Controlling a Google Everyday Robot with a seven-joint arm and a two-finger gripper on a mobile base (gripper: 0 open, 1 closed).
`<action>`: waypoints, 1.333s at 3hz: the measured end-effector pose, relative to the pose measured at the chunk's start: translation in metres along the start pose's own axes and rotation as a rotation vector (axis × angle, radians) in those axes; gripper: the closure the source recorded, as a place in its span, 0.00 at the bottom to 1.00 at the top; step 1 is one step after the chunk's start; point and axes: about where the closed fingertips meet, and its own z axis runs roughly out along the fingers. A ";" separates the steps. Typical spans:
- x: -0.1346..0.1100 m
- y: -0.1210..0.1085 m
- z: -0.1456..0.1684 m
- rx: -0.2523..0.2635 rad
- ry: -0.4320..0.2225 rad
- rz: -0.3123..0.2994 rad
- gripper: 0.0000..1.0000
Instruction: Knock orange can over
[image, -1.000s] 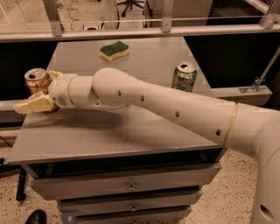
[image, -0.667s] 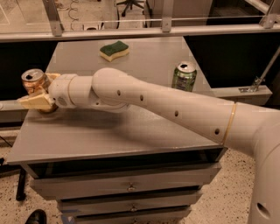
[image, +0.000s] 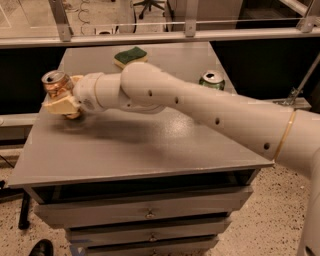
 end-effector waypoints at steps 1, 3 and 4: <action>-0.015 -0.035 -0.037 0.018 0.092 -0.081 1.00; -0.027 -0.085 -0.077 0.003 0.432 -0.301 1.00; 0.004 -0.082 -0.087 -0.078 0.642 -0.398 1.00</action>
Offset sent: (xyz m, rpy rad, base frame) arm 0.0699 -0.1518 0.0523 -0.6547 -0.1389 0.0756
